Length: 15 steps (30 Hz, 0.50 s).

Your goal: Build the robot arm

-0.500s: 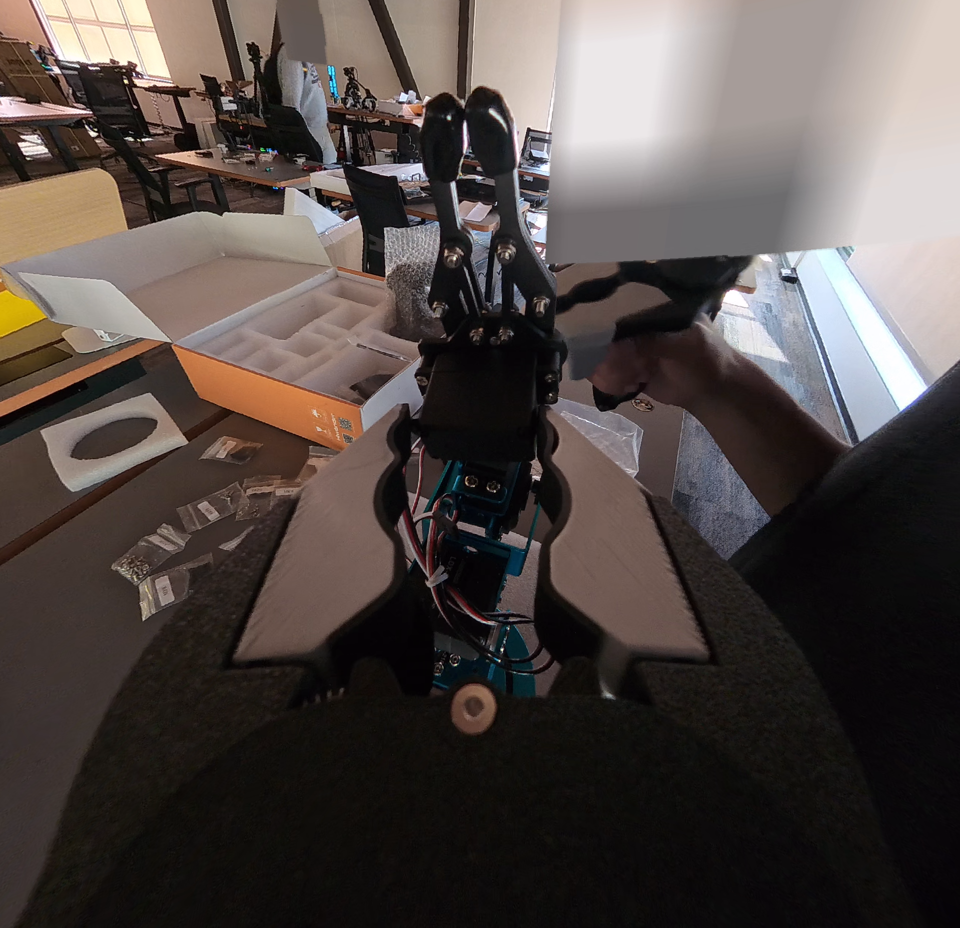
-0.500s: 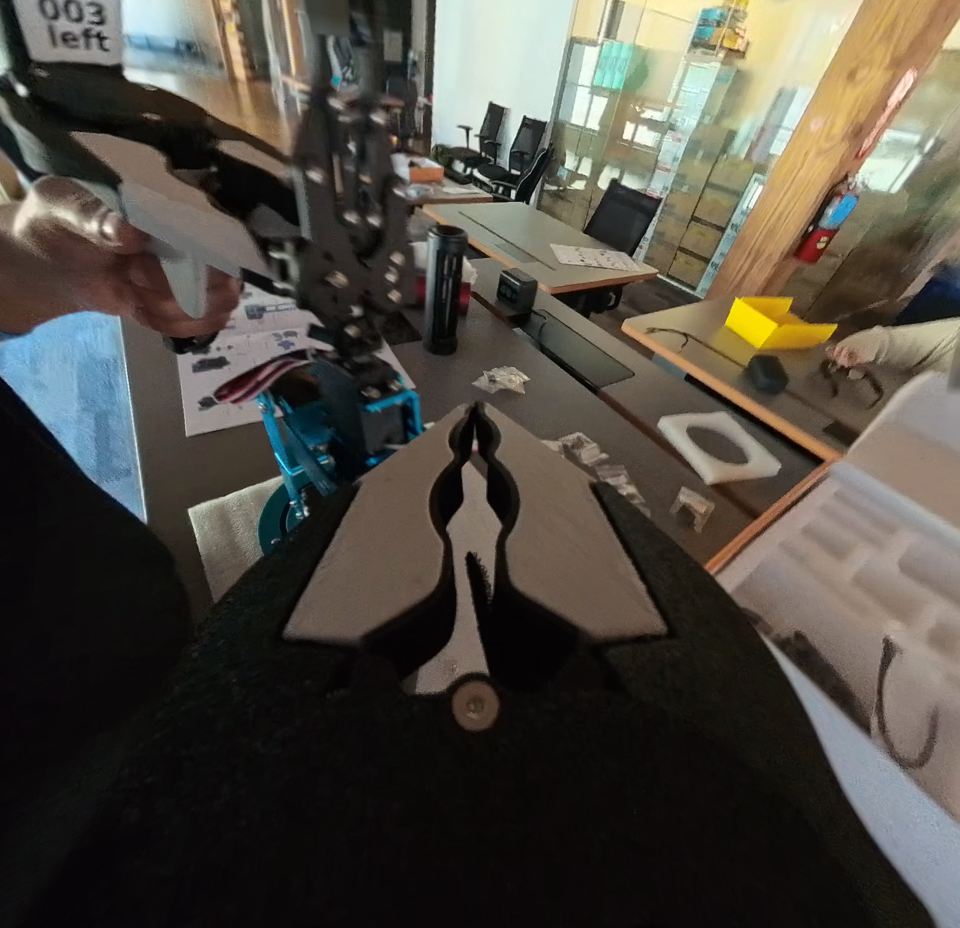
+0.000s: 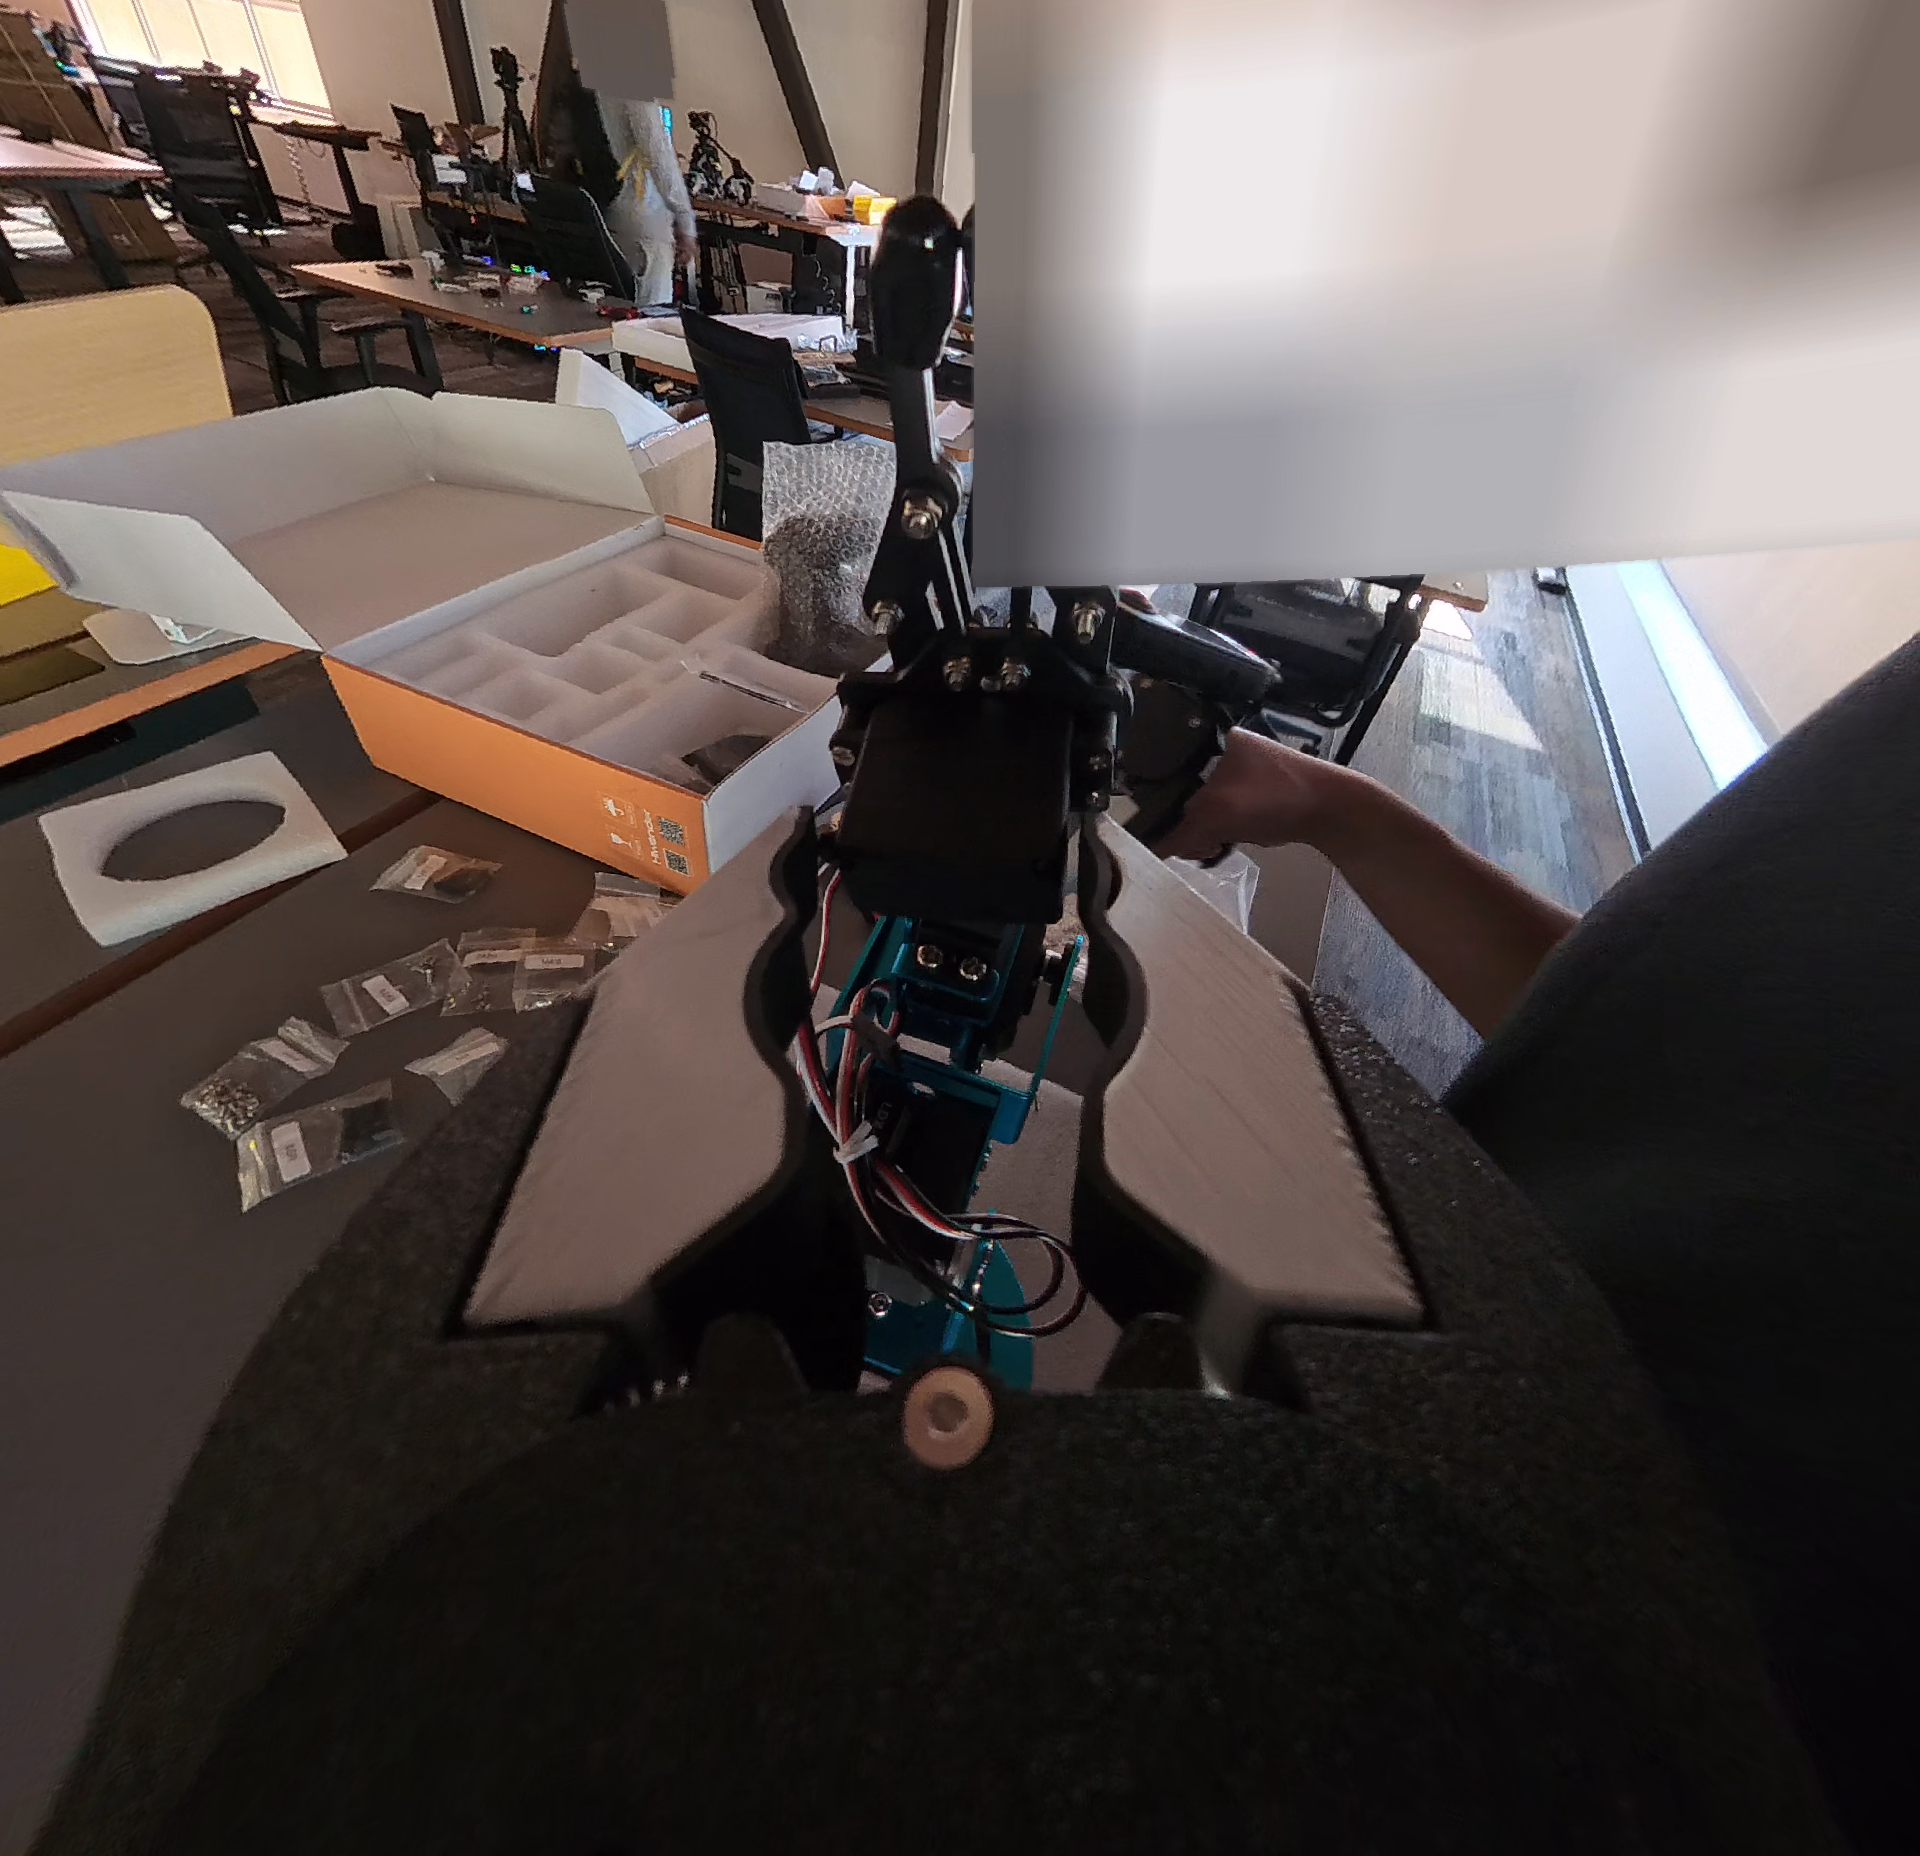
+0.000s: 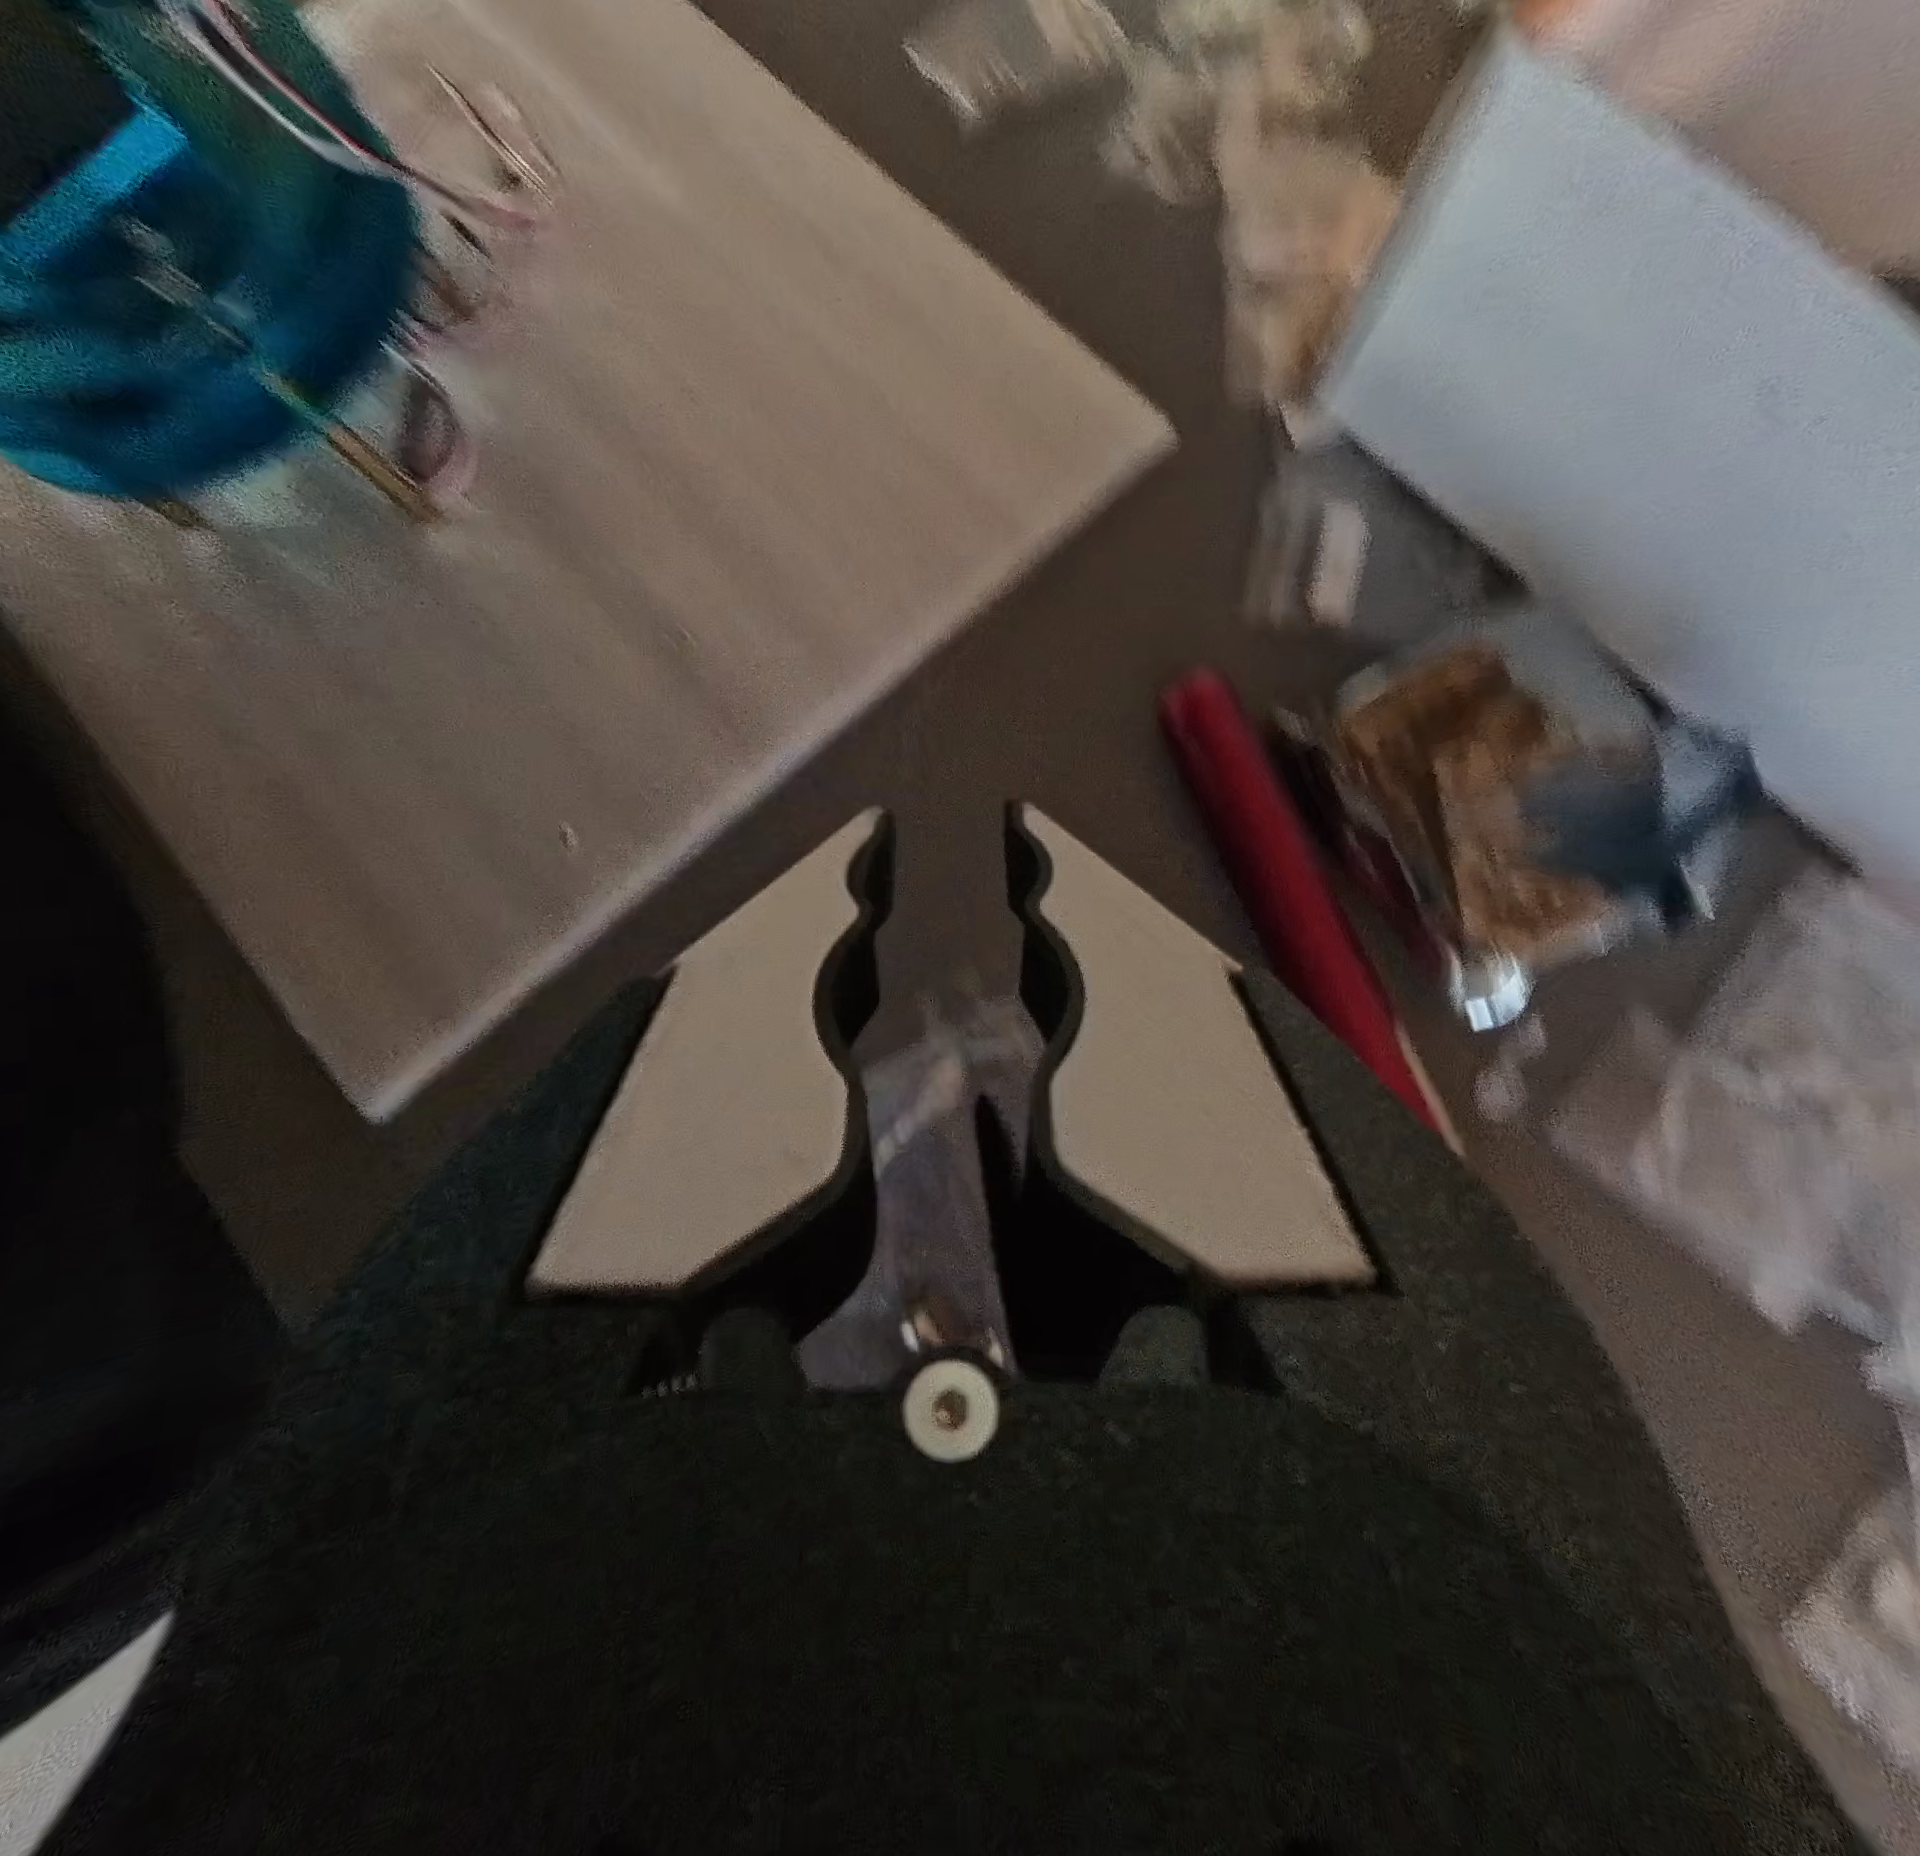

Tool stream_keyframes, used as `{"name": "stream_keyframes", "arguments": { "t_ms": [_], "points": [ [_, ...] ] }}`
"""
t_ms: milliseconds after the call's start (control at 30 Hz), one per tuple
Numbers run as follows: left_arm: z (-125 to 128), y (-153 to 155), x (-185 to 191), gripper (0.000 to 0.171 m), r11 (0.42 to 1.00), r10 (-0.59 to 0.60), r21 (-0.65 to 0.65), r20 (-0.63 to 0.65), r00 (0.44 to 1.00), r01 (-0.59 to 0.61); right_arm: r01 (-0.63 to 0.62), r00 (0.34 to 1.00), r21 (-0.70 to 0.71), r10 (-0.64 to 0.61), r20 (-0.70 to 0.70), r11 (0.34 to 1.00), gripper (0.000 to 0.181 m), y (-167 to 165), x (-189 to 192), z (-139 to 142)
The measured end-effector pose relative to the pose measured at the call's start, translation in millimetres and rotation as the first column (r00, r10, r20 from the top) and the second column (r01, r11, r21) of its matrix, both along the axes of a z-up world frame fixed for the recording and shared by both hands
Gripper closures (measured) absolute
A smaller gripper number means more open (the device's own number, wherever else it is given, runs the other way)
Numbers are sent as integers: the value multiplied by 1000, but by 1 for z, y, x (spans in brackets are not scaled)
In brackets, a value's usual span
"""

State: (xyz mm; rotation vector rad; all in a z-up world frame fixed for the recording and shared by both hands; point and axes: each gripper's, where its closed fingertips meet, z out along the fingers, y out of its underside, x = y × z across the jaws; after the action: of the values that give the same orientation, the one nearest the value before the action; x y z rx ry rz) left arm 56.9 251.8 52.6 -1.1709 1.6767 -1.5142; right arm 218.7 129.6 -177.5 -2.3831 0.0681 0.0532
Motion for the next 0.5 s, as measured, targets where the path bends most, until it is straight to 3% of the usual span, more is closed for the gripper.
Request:
{"name": "stream_keyframes", "arguments": {
  "t_ms": [100, 200, 267, 367, 500],
  "points": [
    [1, 0, -2, 121, 1000, 1, -19, 5, 1000, 0, 65, 994, 28, -63, -86, 997, 162, -33, -2, 4],
    [1, 0, -1, 122, 1000, -2, -23, 14, 1000, 2, 1, 988, 33, 4, -156, 999, 162, -44, -45, 0],
    [1, 0, 1, 122, 1000, -3, -26, 21, 1000, 3, -27, 980, 15, 30, -198, 1000, 163, -39, -78, -17],
    [1, -1, 1, 123, 1000, -8, -30, 30, 1000, 9, 26, 968, 24, -19, -250, 999, 163, -19, -108, -38],
    [1, 0, 0, 123, 1000, 2, -27, 32, 999, -1, 134, 976, 86, -117, -182, 987, 173, 9, -111, -30]
  ]
}}
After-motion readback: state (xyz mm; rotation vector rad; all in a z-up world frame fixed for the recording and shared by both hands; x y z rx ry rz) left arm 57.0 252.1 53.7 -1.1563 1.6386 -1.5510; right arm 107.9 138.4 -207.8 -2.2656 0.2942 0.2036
